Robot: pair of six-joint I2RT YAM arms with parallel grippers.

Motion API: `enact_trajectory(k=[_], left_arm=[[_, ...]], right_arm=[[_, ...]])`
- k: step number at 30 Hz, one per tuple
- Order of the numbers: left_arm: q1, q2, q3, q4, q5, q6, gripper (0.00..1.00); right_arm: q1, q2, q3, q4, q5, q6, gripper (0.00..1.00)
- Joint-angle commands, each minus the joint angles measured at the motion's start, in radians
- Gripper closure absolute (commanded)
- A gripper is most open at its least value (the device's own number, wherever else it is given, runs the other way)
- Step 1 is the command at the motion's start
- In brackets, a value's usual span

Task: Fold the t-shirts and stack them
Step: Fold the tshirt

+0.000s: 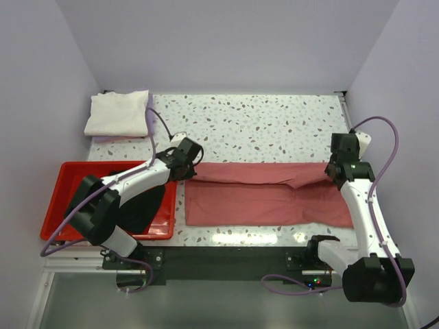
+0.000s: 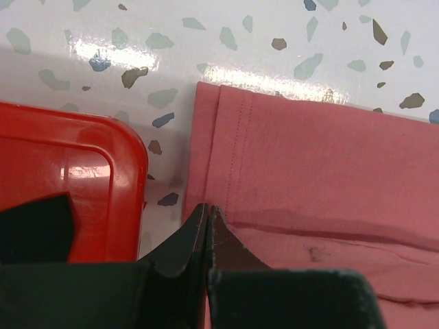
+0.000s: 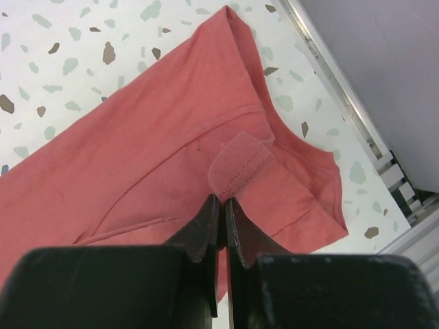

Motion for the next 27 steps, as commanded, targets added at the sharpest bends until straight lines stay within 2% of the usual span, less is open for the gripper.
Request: enact_trajectory(k=[1, 4, 5, 6, 7, 9, 12, 13, 14, 15, 17, 18, 19, 22, 27], left_arm=[[-0.009, -0.029, -0.006, -0.001, -0.032, -0.03, 1.0], [-0.016, -0.031, -0.005, -0.014, -0.026, -0.03, 1.0], [-0.018, -0.031, -0.003, -0.024, -0.026, -0.032, 0.97], [-0.019, -0.034, -0.005, -0.042, -0.027, -0.04, 0.93], [-0.023, -0.037, -0.006, -0.05, -0.029, -0.046, 0.84], [-0.03, -0.06, -0.014, -0.061, -0.029, -0.058, 0.8], [-0.046, -0.103, -0.025, -0.071, -0.03, -0.066, 0.54], [-0.052, -0.114, -0.025, -0.076, -0.033, -0.069, 0.42], [-0.061, -0.129, -0.023, -0.079, -0.035, -0.069, 0.36], [-0.064, -0.137, -0.019, -0.079, -0.036, -0.069, 0.31], [-0.073, -0.147, -0.014, -0.077, -0.035, -0.067, 0.19], [-0.075, -0.147, -0.006, -0.074, -0.032, -0.061, 0.16], [-0.081, -0.146, 0.0, -0.073, -0.032, -0.06, 0.11], [-0.092, -0.134, 0.021, -0.044, -0.003, -0.038, 0.01], [-0.119, -0.062, 0.09, -0.007, 0.023, -0.004, 0.0]], right_arm=[[-0.001, -0.056, -0.012, -0.052, 0.061, 0.049, 0.94], [-0.001, -0.081, -0.029, -0.061, 0.078, 0.062, 0.88], [-0.001, -0.088, -0.03, -0.069, 0.087, 0.066, 0.86], [-0.001, -0.092, -0.032, -0.078, 0.099, 0.078, 0.8], [-0.001, -0.098, -0.032, -0.099, 0.119, 0.086, 0.76], [-0.001, -0.118, -0.038, -0.116, 0.173, 0.108, 0.71], [-0.001, -0.165, -0.034, -0.148, 0.207, 0.15, 0.62], [-0.001, -0.179, -0.034, -0.139, 0.198, 0.151, 0.6], [-0.001, -0.191, -0.031, -0.133, 0.182, 0.151, 0.56], [-0.001, -0.219, -0.032, -0.113, 0.149, 0.149, 0.4], [-0.001, -0.24, -0.035, -0.089, 0.097, 0.135, 0.24], [-0.001, -0.248, -0.038, -0.075, 0.046, 0.122, 0.06], [-0.001, -0.259, -0.038, -0.049, 0.02, 0.112, 0.01], [-0.001, -0.254, -0.044, -0.009, -0.094, 0.085, 0.01], [-0.001, -0.149, -0.072, 0.069, -0.314, 0.069, 0.01]])
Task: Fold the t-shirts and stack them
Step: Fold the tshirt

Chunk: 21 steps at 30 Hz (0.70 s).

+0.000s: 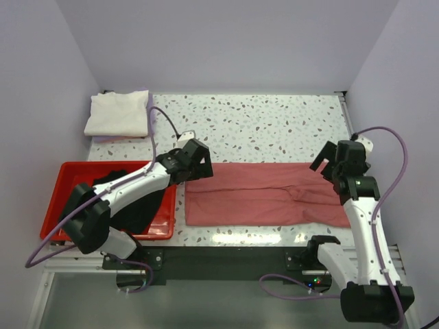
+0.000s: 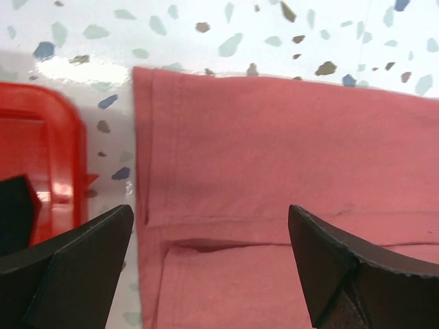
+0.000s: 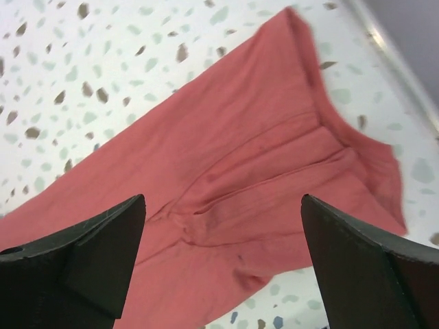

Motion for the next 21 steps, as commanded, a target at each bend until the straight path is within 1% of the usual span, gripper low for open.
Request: enact_trajectory(k=[1, 2, 4, 5, 8, 11, 14, 17, 21], left_arm=[[-0.026, 0.063, 0.079, 0.058, 0.017, 0.04, 0.0], [-0.031, 0.077, 0.09, 0.073, 0.04, 0.048, 0.0], [-0.037, 0.105, 0.085, 0.104, 0.08, 0.065, 0.0], [-0.037, 0.134, 0.082, 0.125, 0.117, 0.068, 0.0], [-0.04, 0.181, 0.05, 0.159, 0.152, 0.063, 0.0], [-0.039, 0.208, 0.031, 0.182, 0.162, 0.059, 0.0], [-0.039, 0.226, 0.018, 0.194, 0.16, 0.056, 0.0], [-0.039, 0.241, 0.013, 0.193, 0.157, 0.056, 0.0], [-0.037, 0.258, 0.011, 0.187, 0.146, 0.054, 0.0]], right_arm=[[-0.001, 0.085, -0.044, 0.107, -0.281, -0.028, 0.01], [-0.001, 0.15, -0.052, 0.125, -0.335, -0.043, 0.01], [-0.001, 0.226, -0.061, 0.174, -0.437, -0.069, 0.01], [-0.001, 0.296, -0.06, 0.182, -0.542, -0.086, 0.01], [0.003, 0.416, -0.069, 0.225, -0.621, -0.109, 0.01], [0.008, 0.471, -0.086, 0.254, -0.61, -0.123, 0.01], [0.011, 0.525, -0.087, 0.254, -0.635, -0.128, 0.01], [0.019, 0.525, -0.124, 0.253, -0.653, -0.131, 0.01], [0.019, 0.508, -0.195, 0.219, -0.624, -0.114, 0.01]])
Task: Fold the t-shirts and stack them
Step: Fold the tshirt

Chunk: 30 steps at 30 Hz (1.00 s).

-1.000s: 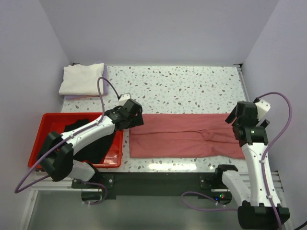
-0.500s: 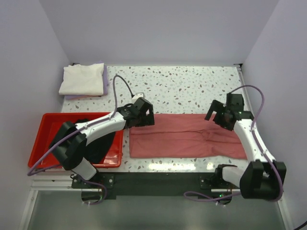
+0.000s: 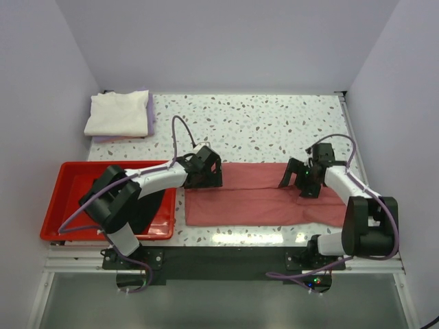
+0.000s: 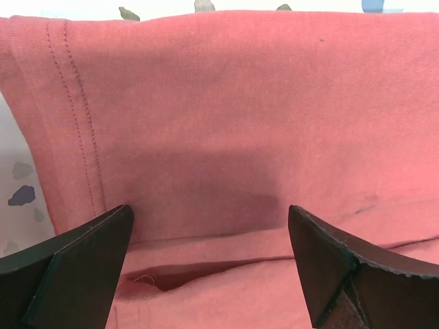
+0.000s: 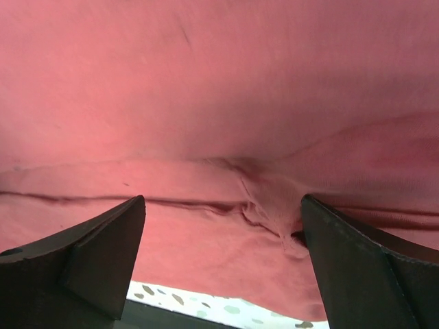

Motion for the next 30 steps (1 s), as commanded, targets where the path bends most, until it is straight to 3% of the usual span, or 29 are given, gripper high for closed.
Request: enact_trajectory(k=[1, 3, 11, 16, 24, 28, 30], left_arm=[[-0.003, 0.022, -0.002, 0.041, -0.006, 0.011, 0.0], [-0.001, 0.026, -0.001, 0.032, -0.007, 0.009, 0.0], [-0.001, 0.026, 0.011, 0.015, -0.024, 0.011, 0.0], [-0.003, 0.029, 0.019, 0.001, -0.035, 0.009, 0.0], [-0.003, 0.022, 0.01, -0.005, -0.046, 0.009, 0.0], [-0.001, 0.014, 0.005, -0.014, -0.057, 0.009, 0.0], [-0.003, 0.01, -0.002, -0.016, -0.057, 0.011, 0.0]], right_arm=[[0.004, -0.035, -0.072, -0.021, -0.07, -0.004, 0.01], [0.009, -0.061, -0.095, -0.049, -0.112, -0.009, 0.01], [0.018, -0.41, -0.151, -0.238, -0.135, 0.054, 0.01], [0.018, -0.49, -0.097, -0.313, -0.126, 0.039, 0.01], [0.018, -0.326, -0.004, -0.164, 0.035, 0.046, 0.01], [0.018, -0.234, -0.003, -0.083, 0.235, 0.144, 0.01], [0.018, -0.179, -0.008, -0.057, 0.251, 0.178, 0.01]])
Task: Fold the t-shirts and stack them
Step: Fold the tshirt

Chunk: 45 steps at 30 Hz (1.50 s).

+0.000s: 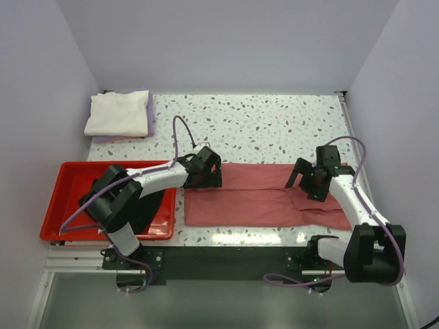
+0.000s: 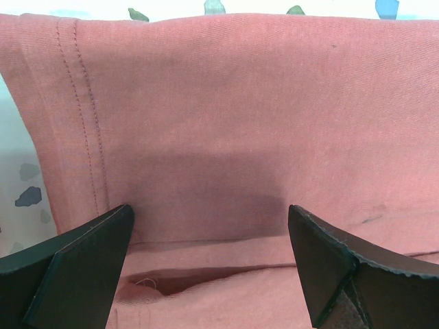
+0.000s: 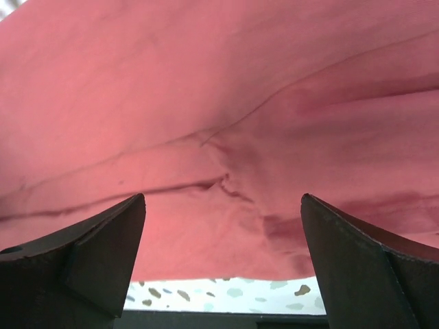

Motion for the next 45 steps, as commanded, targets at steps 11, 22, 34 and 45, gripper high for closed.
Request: enact_trajectory(k=[11, 22, 34, 45], left_arm=[[-0.013, -0.024, -0.077, 0.019, 0.058, 0.0, 0.0], [-0.121, -0.094, -0.155, 0.028, 0.124, -0.118, 0.0], [-0.286, -0.059, -0.169, 0.078, 0.188, -0.224, 0.0], [-0.361, 0.018, -0.094, 0.125, 0.219, -0.21, 0.0]], right_arm=[[-0.019, 0.352, 0.074, 0.279, 0.144, 0.118, 0.01], [-0.008, 0.8, 0.422, 0.38, -0.077, 0.018, 0.01], [0.233, 1.188, 1.01, 0.23, -0.126, -0.007, 0.01], [0.369, 1.482, 1.516, 0.135, -0.138, -0.113, 0.01]])
